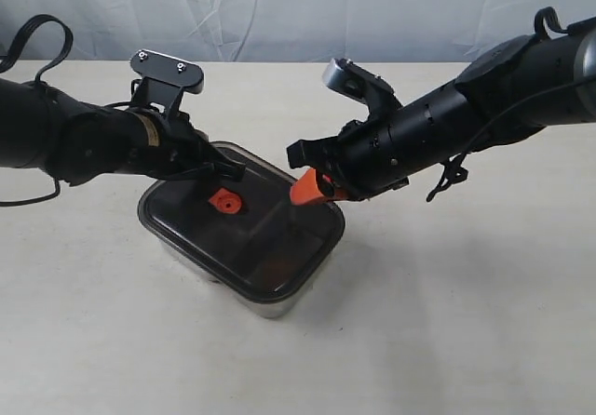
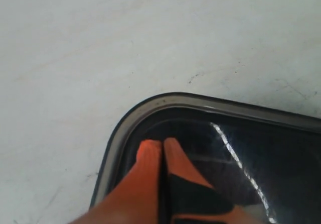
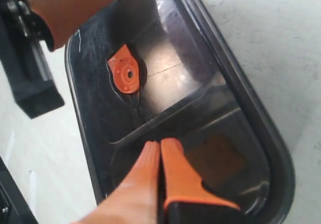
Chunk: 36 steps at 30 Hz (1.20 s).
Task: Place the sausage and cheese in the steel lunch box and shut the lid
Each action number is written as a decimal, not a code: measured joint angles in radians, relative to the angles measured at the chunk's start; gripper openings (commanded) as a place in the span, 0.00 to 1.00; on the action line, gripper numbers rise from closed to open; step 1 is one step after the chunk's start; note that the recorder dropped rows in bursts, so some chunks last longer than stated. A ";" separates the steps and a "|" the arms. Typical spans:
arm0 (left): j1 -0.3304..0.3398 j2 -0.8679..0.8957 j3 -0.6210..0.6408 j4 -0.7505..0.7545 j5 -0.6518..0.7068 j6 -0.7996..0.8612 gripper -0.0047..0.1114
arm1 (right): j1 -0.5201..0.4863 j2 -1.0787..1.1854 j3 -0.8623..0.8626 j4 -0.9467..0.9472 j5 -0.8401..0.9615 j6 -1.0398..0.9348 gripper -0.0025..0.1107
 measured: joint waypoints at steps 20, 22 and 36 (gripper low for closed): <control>0.000 -0.750 0.257 0.014 -0.031 0.000 0.04 | 0.000 -0.487 0.050 -0.514 0.012 0.368 0.01; 0.000 -0.797 0.304 -0.004 -0.031 0.000 0.04 | 0.000 -0.504 0.113 -0.509 -0.009 0.368 0.01; 0.000 -1.397 0.527 -0.055 0.031 -0.002 0.04 | 0.000 -0.901 0.540 -0.475 -0.373 0.355 0.01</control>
